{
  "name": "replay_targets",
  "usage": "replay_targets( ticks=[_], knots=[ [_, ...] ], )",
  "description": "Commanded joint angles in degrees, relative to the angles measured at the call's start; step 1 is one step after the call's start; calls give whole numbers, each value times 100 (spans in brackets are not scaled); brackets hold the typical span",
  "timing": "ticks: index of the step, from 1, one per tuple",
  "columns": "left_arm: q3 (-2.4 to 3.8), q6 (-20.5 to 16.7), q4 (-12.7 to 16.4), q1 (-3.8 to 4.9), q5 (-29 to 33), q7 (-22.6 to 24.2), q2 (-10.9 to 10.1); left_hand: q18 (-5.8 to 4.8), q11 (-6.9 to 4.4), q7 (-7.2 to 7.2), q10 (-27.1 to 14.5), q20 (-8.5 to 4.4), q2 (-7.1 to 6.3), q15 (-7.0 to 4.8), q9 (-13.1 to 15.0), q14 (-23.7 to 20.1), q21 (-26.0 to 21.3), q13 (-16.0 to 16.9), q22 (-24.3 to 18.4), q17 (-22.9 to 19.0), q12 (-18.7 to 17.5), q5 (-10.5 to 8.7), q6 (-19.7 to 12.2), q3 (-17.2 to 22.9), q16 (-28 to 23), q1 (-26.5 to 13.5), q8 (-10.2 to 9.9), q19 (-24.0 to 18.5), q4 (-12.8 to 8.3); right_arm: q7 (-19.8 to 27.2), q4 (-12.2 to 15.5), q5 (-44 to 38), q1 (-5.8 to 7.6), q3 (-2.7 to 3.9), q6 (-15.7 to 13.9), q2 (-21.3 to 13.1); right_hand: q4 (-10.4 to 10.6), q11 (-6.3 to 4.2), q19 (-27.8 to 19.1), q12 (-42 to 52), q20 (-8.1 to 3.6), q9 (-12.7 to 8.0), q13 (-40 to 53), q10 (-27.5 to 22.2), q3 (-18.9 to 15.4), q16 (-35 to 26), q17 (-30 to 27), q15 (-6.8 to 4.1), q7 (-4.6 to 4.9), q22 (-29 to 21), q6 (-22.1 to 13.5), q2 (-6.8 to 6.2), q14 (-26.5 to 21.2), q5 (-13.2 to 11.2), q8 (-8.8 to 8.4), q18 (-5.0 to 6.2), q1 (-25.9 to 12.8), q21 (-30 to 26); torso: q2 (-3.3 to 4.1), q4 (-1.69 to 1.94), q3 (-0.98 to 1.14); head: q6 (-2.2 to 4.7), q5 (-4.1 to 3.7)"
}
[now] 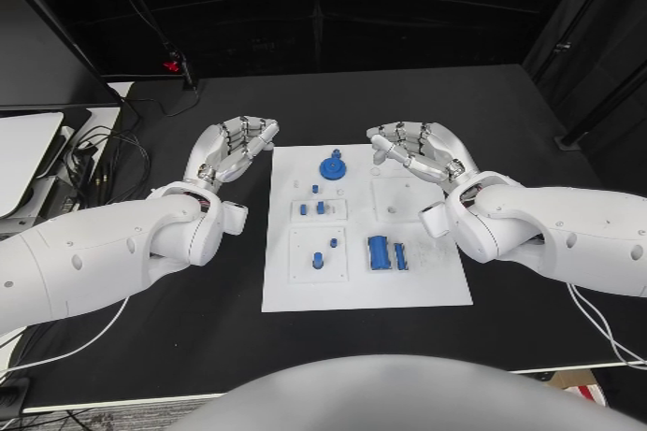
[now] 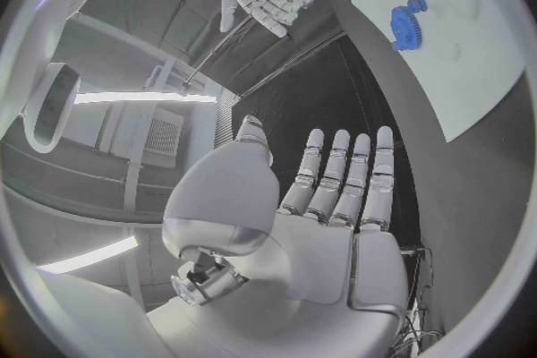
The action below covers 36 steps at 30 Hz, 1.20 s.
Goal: Assemble the parts on the task board
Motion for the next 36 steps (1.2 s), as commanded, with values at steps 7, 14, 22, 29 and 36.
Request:
replay_targets(
  ticks=[7, 14, 22, 29, 36],
  knots=[
    [2, -149, 8, -62, 148, 8, 57, -273, -370, -181, -1349, -497, -144, -461, -378, -974, -418, -374, -909, -377, -826, -306, -1500, 1076, -1071, -2270, -812, -1186, -492, 516, -375, 542, 1, -1, 156, 379, -474, -581, -1885, -1128, -305, -297, -1634, -1440, 277, -1390, -1387, -470, -639, -2718, -1766, -326, -1642, -99, -370, -618, -2062, -1271, -31, 3, 7, 264, 98],
    [323, -333, 206, -259, 382, -206, -26, -703, -1019, -800, -2653, -1655, -144, -1351, -378, -2058, -418, -374, -2261, -377, -2306, -926, -2744, 1076, -3164, -5384, -2244, -2826, -1683, 396, -379, 864, -95, 134, -91, 462, -1689, -1254, -3038, -2172, -1291, -1117, -3448, -2534, 955, -2711, -2897, -1082, -639, -4638, -2858, 456, -2632, -795, -1462, -618, -4728, -1271, -128, -39, 6, 425, 143],
    [1173, -819, 731, -780, 1002, -773, -245, -703, -1019, -800, -3142, -1655, -144, -1351, -378, -2058, -418, -374, -2765, -377, -2863, -926, -3212, 1076, -3952, -6598, -2782, -3434, -1683, 31, -391, 1837, -386, 542, -837, 714, -1689, -1254, -3038, -2603, -1291, -1117, -4194, -2534, 955, -3255, -3514, -1082, -639, -5421, -3304, 456, -2632, -795, -1462, -618, -5850, -1271, -471, -186, 3, 992, 303],
    [1362, -927, 847, -896, 1140, -899, -294, -703, -1019, -800, -3142, -1655, -144, -1351, -378, -2058, -418, -374, -2765, -377, -2863, -926, -3212, 1076, -3952, -6598, -2782, -3434, -1683, -109, -396, 2210, -498, 699, -1123, 810, -1689, -1254, -3038, -2603, -1291, -1117, -4194, -2534, 955, -3255, -3514, -1082, -639, -5421, -3304, 456, -2632, -795, -1462, -618, -5850, -1271, -717, -291, 0, 1399, 418],
    [1362, -927, 847, -896, 1140, -899, -294, -703, -1019, -800, -3142, -1655, -144, -1351, -378, -2058, -418, -374, -2765, -377, -2863, -926, -3212, 1076, -3952, -6598, -2782, -3434, -1683, -111, -396, 2215, -500, 701, -1128, 811, -1689, -1254, -3038, -2603, -1291, -1117, -4194, -2534, 955, -3255, -3514, -1082, -639, -5421, -3304, 456, -2632, -795, -1462, -618, -5850, -1271, -787, -321, -1, 1515, 451]
  ],
)
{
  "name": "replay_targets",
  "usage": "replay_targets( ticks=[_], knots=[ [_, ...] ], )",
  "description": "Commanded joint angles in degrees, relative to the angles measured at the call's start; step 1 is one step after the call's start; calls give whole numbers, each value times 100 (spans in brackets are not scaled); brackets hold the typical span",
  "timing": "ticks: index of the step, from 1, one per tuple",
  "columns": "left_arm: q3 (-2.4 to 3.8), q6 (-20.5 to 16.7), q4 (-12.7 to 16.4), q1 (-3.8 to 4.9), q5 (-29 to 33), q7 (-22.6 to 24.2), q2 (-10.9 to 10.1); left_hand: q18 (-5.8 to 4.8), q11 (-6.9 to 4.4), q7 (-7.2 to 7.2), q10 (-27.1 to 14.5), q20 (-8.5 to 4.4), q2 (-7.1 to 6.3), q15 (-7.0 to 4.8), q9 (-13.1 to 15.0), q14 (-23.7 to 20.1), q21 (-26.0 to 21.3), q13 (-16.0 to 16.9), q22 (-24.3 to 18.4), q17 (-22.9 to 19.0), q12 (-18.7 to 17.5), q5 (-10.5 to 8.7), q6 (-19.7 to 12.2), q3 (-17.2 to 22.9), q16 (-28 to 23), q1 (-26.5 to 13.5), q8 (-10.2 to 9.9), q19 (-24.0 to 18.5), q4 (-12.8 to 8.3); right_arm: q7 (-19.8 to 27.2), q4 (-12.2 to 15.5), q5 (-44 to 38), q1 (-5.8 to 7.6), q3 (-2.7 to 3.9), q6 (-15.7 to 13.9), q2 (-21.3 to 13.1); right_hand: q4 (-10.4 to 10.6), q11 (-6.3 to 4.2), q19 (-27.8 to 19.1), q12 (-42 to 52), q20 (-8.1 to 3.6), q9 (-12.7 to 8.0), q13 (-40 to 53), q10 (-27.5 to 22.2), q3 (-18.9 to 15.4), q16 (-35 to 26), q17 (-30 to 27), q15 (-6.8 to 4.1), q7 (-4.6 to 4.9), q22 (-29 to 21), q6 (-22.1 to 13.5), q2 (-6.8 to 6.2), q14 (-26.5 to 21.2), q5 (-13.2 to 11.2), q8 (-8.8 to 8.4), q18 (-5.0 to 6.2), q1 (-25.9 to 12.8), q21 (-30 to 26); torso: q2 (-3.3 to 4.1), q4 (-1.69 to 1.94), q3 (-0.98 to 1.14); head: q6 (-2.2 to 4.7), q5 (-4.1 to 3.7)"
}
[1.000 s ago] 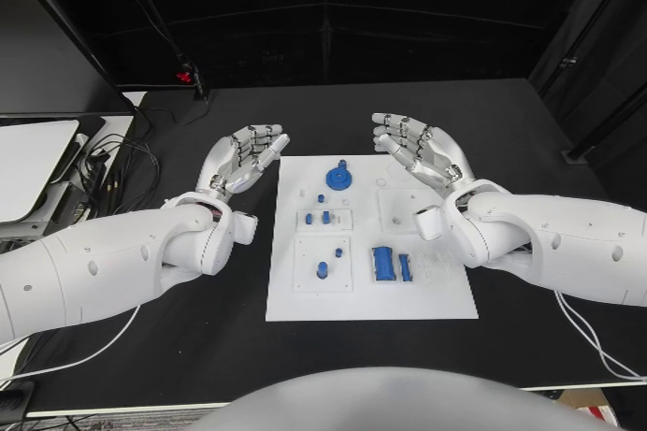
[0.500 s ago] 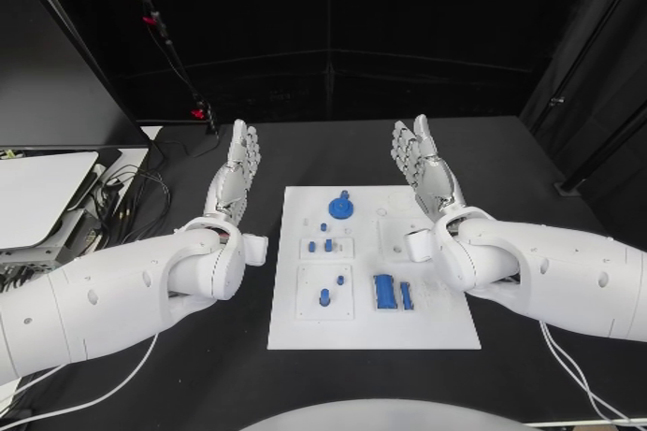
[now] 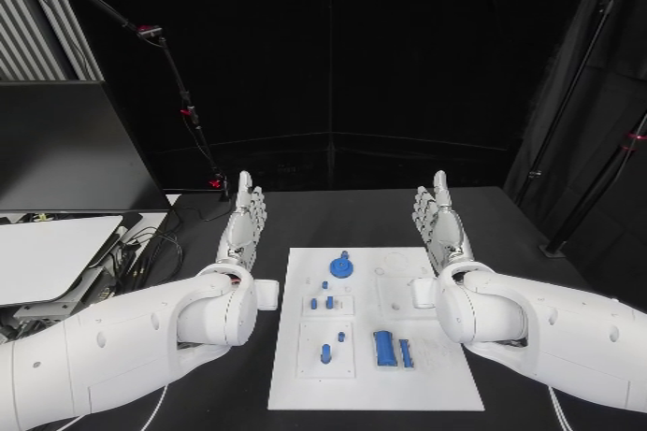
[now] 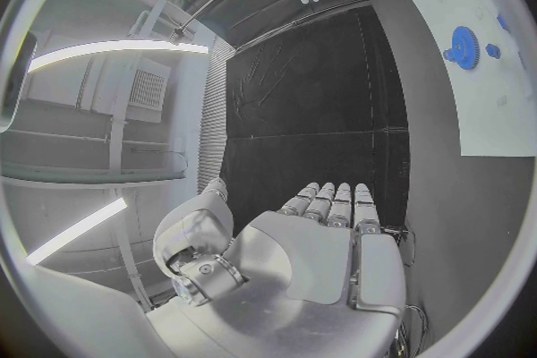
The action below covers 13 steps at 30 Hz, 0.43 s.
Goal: Assemble the parts on the task board
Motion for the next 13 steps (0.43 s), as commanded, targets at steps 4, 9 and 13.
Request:
replay_targets(
  ticks=[4, 9, 13],
  knots=[
    [7, -114, 12, 8, 91, -72, -4, -36, 2, -2, -18, 0, 4, -6, -6, -23, -20, -6, -5, -6, -20, -21, -31, 1, -20, -33, -16, -19, -18, -54, 8, 168, 10, 5, -186, 5, -24, 0, -30, -20, 0, -6, -5, -30, -1, -20, -6, 1, 2, -5, -30, 6, -21, -16, -21, -39, -38, -19, -64, -27, -1, 28, 8],
    [7, -114, 12, 8, 91, -72, -4, -36, 2, -2, -18, 0, 4, -6, -6, -23, -20, -6, -5, -6, -20, -21, -31, 1, -20, -33, -16, -19, -18, -54, 8, 168, 10, 5, -186, 5, -24, 0, -30, -20, 0, -6, -5, -30, -1, -20, -6, 1, 2, -5, -30, 6, -21, -16, -21, -39, -38, -19, -64, -27, -1, 28, 8],
    [7, -114, 12, 8, 91, -72, -4, -36, 2, -2, -18, 0, 4, -6, -6, -23, -20, -6, -5, -6, -20, -21, -31, 1, -20, -33, -16, -19, -18, -54, 8, 168, 10, 5, -186, 5, -24, 0, -30, -20, 0, -6, -5, -30, -1, -20, -6, 1, 2, -5, -30, 6, -21, -16, -21, -39, -38, -19, -64, -27, -1, 28, 8]
  ],
)
